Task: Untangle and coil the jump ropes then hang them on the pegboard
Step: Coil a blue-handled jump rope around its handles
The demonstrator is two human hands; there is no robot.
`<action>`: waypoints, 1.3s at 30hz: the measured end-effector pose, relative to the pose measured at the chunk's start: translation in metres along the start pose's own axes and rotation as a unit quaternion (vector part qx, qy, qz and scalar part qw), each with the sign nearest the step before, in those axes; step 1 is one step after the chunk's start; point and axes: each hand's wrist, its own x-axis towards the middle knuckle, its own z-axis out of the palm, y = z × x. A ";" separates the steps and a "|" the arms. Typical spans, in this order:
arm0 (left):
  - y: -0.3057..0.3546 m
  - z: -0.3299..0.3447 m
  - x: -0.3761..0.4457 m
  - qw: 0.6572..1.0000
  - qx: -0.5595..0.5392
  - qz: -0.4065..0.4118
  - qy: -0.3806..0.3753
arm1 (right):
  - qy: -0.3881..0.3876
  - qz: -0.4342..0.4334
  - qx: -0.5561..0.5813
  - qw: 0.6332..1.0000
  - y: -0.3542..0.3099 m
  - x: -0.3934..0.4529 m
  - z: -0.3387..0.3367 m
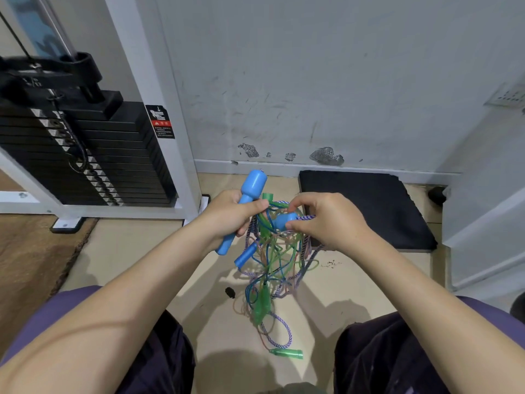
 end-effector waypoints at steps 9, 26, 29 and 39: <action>0.000 0.001 0.002 0.998 -0.049 0.024 0.009 | -0.037 0.014 -0.071 0.997 0.000 0.002 0.005; 0.000 -0.008 0.012 0.988 0.127 0.032 0.079 | 0.123 0.111 0.401 0.901 0.016 0.006 -0.026; 0.004 -0.011 0.014 0.975 0.166 0.080 0.127 | 0.058 0.107 0.398 0.909 0.016 0.004 -0.028; 0.012 0.007 -0.011 0.972 -0.037 0.053 -0.228 | -0.025 0.001 0.437 0.899 0.001 -0.001 -0.015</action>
